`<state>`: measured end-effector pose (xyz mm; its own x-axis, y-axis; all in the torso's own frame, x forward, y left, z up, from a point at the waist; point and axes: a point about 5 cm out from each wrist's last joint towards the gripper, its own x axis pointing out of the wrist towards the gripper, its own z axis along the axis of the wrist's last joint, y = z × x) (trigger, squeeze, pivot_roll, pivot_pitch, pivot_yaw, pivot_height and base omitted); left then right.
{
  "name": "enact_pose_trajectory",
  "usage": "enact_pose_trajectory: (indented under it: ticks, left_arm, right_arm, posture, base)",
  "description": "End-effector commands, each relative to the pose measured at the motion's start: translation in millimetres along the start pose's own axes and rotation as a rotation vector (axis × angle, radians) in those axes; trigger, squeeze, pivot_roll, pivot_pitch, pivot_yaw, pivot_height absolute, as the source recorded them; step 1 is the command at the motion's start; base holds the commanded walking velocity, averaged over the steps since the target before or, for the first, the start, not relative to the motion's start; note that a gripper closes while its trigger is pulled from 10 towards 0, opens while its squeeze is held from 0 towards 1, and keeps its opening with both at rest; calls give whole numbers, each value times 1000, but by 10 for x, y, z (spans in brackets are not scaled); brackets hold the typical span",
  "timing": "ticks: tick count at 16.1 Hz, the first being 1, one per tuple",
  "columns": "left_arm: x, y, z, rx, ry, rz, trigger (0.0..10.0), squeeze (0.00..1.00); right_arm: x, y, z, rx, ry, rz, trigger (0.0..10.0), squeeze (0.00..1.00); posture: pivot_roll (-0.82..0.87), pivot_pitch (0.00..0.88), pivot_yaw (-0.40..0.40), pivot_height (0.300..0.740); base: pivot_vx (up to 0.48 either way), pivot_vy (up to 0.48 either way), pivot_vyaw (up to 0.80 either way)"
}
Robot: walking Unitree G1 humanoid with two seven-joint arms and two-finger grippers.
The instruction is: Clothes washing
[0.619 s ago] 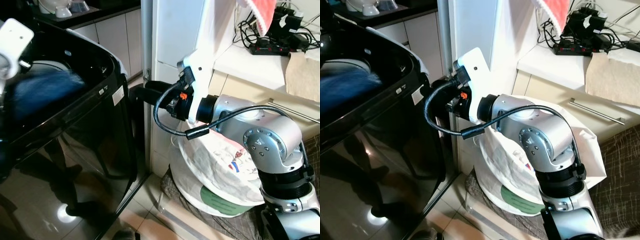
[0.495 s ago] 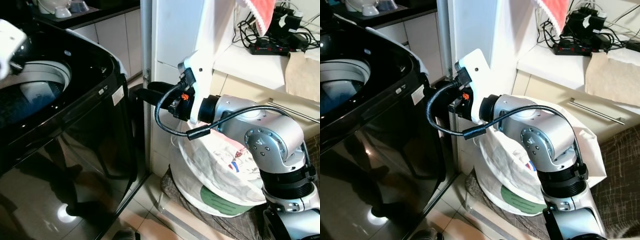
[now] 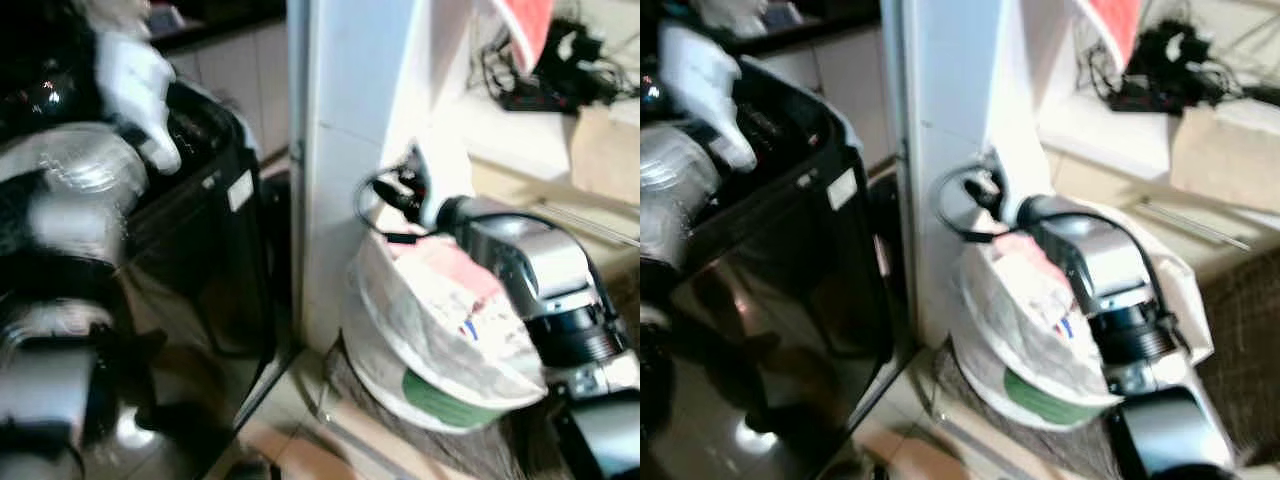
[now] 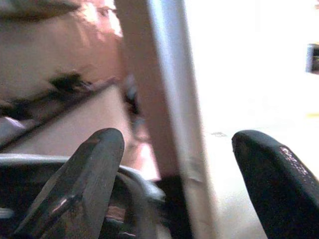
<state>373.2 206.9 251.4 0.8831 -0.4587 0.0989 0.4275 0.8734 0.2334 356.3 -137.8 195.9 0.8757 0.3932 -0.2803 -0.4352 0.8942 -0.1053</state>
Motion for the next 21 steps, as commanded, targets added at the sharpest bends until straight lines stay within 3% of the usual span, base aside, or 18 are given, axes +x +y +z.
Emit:
enact_pose_trajectory:
  ticks: [1, 2, 3, 4, 5, 7, 9, 13, 15, 16, 19, 20, 21]
  left_arm:
    - [9, -362, 15, -12, -52, -132, 10000, 0]
    - [-18, -510, -31, -26, -51, -184, 10000, 0]
    - [-95, -777, -94, -82, -55, -304, 10000, 0]
    - [-130, -869, -119, -109, -49, -343, 10000, 0]
    - [-233, -1103, -195, -142, -40, -456, 10000, 0]
    - [-378, -1343, -263, -167, -21, -560, 10000, 0]
    - [-521, -1548, -317, -166, 21, -628, 10000, 0]
    - [-634, -1734, -332, -203, 42, -663, 10000, 0]
    - [-692, -1805, -319, -226, 52, -698, 10000, 0]
    - [-709, -1824, -333, -231, 62, -700, 10000, 0]
    - [-729, -1872, -345, -238, 76, -699, 10000, 0]
    - [-731, -1874, -343, -240, 79, -695, 10000, 0]
    - [-729, -1873, -344, -241, 80, -690, 10000, 0]
  right_arm:
    - [17, -262, -79, -17, 44, -98, 10000, 1000]
    - [15, -343, -162, -3, 81, -126, 10000, 1000]
    - [1, -449, -338, 42, 162, -144, 10000, 1000]
    - [-9, -484, -414, 52, 199, -149, 10000, 1000]
    - [-48, -560, -635, 120, 278, -157, 10000, 1000]
    - [-90, -637, -881, 181, 344, -187, 10000, 1000]
    - [-140, -660, -1115, 235, 405, -216, 10000, 1000]
    - [-219, -517, -1530, 287, 536, -196, 10000, 1000]
    - [-257, -423, -1708, 305, 645, -166, 10000, 843]
    - [-261, -396, -1750, 326, 655, -156, 10000, 0]
    - [-274, -393, -1804, 348, 685, -173, 10000, 0]
    - [-270, -397, -1803, 355, 683, -175, 3020, 0]
    - [-268, -403, -1799, 356, 681, -178, 0, 0]
  posture:
    - [21, 0, 5, 740]
    - [19, 0, 6, 740]
    - [18, 0, 8, 740]
    - [16, 0, 9, 740]
    - [15, 0, 13, 740]
    - [14, 0, 14, 740]
    - [15, 1, 16, 740]
    - [14, 3, 18, 740]
    - [15, 3, 17, 740]
    - [14, 2, 18, 740]
    - [15, 0, 15, 740]
    - [15, 0, 15, 740]
    - [15, 0, 14, 740]
  base:
    - [0, 0, 0]
    - [0, 0, 0]
    - [0, 0, 0]
    - [0, 0, 0]
    - [0, 0, 0]
    - [0, 0, 0]
    - [0, 0, 0]
    - [0, 0, 0]
    - [0, 0, 0]
    - [0, 0, 0]
    - [0, 0, 0]
    - [0, 0, 0]
    - [0, 0, 0]
